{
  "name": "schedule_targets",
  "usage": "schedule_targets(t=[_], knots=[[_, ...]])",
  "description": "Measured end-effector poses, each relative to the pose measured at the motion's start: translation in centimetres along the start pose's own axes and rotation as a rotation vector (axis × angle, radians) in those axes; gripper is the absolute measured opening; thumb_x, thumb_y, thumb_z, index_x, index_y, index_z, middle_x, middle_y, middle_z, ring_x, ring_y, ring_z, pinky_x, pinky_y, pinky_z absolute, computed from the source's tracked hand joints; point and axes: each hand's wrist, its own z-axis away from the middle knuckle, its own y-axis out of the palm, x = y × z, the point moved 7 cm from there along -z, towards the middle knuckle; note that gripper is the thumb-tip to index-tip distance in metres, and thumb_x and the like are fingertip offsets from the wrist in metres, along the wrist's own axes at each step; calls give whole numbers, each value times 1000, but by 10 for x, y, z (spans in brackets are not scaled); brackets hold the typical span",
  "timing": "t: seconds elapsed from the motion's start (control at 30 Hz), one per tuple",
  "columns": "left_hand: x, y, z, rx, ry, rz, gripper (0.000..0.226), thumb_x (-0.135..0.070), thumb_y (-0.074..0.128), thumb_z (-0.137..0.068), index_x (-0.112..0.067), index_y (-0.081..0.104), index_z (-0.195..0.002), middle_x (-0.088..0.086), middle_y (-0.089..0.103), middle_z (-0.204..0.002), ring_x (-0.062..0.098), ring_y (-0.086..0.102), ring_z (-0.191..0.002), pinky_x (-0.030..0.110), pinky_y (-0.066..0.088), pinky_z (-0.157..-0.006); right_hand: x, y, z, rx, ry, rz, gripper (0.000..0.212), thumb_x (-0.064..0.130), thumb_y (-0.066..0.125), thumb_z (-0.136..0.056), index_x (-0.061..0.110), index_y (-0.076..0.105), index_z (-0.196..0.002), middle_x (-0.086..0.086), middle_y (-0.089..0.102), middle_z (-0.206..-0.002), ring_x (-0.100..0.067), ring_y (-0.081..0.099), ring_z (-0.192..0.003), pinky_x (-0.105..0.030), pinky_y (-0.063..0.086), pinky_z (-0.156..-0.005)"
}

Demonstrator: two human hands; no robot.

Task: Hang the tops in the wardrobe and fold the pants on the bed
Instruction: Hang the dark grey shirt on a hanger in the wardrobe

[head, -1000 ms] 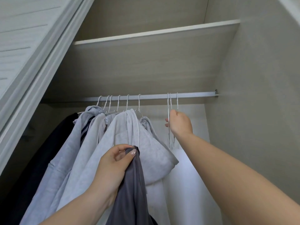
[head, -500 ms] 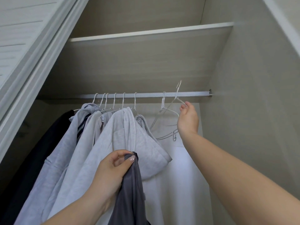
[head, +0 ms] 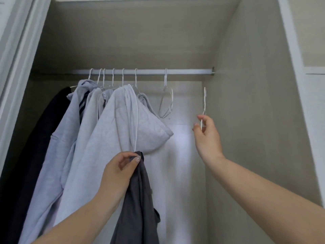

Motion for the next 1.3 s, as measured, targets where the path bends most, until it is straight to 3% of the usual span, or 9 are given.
schedule_targets(t=[0.13, 0.27, 0.43, 0.57, 0.7, 0.8, 0.97, 1.17, 1.3], knots=[[20, -7, 26, 17, -36, -42, 16, -19, 66, -87, -31, 70, -77, -11, 70, -79, 1, 64, -75, 26, 46, -76, -1, -10, 62, 74, 119, -52, 19, 22, 49, -96, 40, 48, -103, 6, 55, -111, -9, 58, -86, -7, 38, -58], [39, -30, 58, 39, -93, -43, 21, -17, 64, -89, -32, 68, -74, -14, 69, -79, 0, 62, -74, 24, 46, -75, 14, -34, 138, 78, 238, -128, 24, 20, 43, -99, 41, 54, -99, 19, 58, -107, 7, 60, -72, -11, 41, -57], [72, -72, 102, 45, -198, -87, 16, -12, 60, -91, -23, 63, -80, -13, 66, -80, -1, 60, -75, 19, 44, -74, 19, -65, 227, 43, 483, -442, 21, 23, 45, -100, 30, 64, -101, 10, 70, -109, -2, 60, -68, -13, 38, -43], [92, -100, 124, 51, -253, -198, 13, -12, 61, -91, -21, 60, -81, -7, 64, -87, -7, 59, -76, 8, 43, -75, 29, -72, 263, 91, 552, -559, 25, 20, 40, -101, 23, 64, -101, 1, 71, -109, -6, 60, -69, -14, 42, -48], [107, -118, 136, 72, -280, -341, 15, -17, 62, -91, -24, 58, -78, 0, 64, -93, 9, 60, -86, 22, 44, -84, 34, -81, 266, 87, 584, -644, 29, 15, 35, -100, 21, 63, -93, -3, 73, -103, -7, 58, -61, -13, 39, -47], [114, -133, 139, 63, -277, -407, 15, -18, 61, -91, -23, 57, -77, 1, 64, -92, 14, 59, -89, 24, 43, -84, 32, -89, 265, 103, 609, -683, 37, 16, 33, -98, 26, 65, -82, -7, 73, -102, -8, 55, -56, -11, 37, -46], [125, -156, 138, 23, -282, -483, 11, -23, 61, -91, -20, 57, -81, -7, 59, -86, 9, 55, -83, 22, 40, -80, 24, -97, 262, 144, 590, -706, 41, 20, 33, -96, 29, 69, -78, -9, 72, -105, -8, 51, -52, -11, 37, -45], [131, -167, 143, 56, -321, -375, 16, -24, 62, -90, -32, 59, -77, -14, 61, -78, 3, 54, -76, 17, 41, -75, 14, -111, 260, 205, 534, -758, 19, 31, 50, -86, 29, 69, -89, -9, 71, -110, -5, 50, -54, -9, 39, -46], [130, -155, 148, 218, -354, -323, 18, -25, 62, -90, -35, 63, -75, -11, 63, -78, 3, 55, -76, 21, 42, -77, 7, -105, 264, 227, 556, -762, 40, 23, 32, -97, 29, 70, -87, -9, 72, -106, -7, 49, -52, -9, 36, -45]])
